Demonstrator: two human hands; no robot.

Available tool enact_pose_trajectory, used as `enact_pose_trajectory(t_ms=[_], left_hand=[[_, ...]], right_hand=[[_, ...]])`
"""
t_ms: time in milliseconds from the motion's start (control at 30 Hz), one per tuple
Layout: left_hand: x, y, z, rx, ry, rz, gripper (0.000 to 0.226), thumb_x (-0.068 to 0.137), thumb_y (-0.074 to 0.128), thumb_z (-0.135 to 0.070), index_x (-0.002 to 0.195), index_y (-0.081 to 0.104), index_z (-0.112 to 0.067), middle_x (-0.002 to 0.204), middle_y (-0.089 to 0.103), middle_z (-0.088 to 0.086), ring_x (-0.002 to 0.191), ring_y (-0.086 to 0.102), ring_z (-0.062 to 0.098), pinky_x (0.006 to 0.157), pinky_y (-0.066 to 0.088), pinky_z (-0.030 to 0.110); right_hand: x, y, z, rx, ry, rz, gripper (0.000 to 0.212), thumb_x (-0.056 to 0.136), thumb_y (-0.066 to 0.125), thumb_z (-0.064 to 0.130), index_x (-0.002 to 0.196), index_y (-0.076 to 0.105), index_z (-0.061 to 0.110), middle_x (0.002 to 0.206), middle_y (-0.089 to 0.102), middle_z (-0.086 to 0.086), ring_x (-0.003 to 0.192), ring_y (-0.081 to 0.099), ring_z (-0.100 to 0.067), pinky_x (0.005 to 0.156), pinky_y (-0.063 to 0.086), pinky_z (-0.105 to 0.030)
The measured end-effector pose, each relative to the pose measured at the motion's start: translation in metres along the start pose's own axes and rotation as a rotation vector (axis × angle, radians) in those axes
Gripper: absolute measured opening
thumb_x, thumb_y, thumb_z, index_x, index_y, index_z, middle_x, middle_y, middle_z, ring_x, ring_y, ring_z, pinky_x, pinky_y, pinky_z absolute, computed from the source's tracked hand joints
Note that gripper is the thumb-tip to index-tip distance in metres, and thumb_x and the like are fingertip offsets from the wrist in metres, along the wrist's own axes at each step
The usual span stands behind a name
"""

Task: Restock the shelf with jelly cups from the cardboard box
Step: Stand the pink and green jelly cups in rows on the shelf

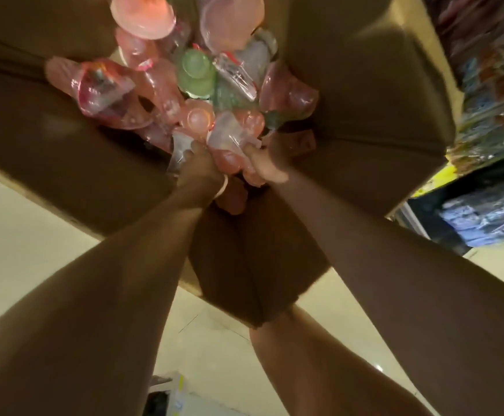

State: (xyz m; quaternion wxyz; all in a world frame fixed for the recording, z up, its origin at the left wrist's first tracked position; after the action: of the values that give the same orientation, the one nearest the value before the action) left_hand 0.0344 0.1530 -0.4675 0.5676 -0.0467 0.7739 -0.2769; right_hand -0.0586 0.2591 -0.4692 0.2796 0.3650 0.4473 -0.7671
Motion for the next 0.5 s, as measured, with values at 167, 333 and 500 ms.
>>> enact_pose_trajectory(t_ms=[167,333,500], left_hand=[[0.009,-0.008,-0.001,0.010,-0.028,-0.019,0.051,0.087,0.068,-0.022,0.129,0.043,-0.005,0.132,0.050,0.018,0.123,0.050,0.036,0.099,0.046,0.048],[-0.001,-0.026,0.000,0.054,-0.007,-0.025,0.040,0.086,0.064,-0.017,0.123,0.054,-0.005,0.133,0.049,0.019,0.124,0.048,0.037,0.096,0.043,0.045],[0.000,-0.017,0.001,0.049,0.039,0.031,0.053,0.087,0.063,-0.022,0.133,0.045,-0.004,0.130,0.052,0.018,0.122,0.050,0.038,0.097,0.044,0.043]], right_hand=[[0.003,0.010,-0.010,0.105,0.007,-0.014,0.027,0.084,0.071,0.038,0.067,0.051,0.032,0.084,0.060,-0.001,0.078,0.060,-0.011,0.062,0.040,-0.016],[-0.006,0.014,0.000,0.294,0.008,-0.088,0.041,0.070,0.073,0.054,0.098,0.065,0.024,0.098,0.067,-0.003,0.084,0.066,-0.015,0.074,0.047,-0.033],[-0.028,-0.016,0.029,0.226,-0.079,-0.150,0.042,0.080,0.080,0.017,0.118,0.063,0.009,0.112,0.067,-0.004,0.100,0.061,-0.014,0.088,0.048,-0.024]])
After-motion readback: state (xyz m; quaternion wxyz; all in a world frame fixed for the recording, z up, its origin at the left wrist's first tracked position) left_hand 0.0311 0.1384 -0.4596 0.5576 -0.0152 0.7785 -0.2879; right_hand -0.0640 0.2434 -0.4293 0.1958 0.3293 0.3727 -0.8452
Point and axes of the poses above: each hand's wrist, its own x-axis towards the middle knuckle, its own y-axis out of the palm, z = x × y, the point moved 3 cm from there along x, towards the middle knuckle
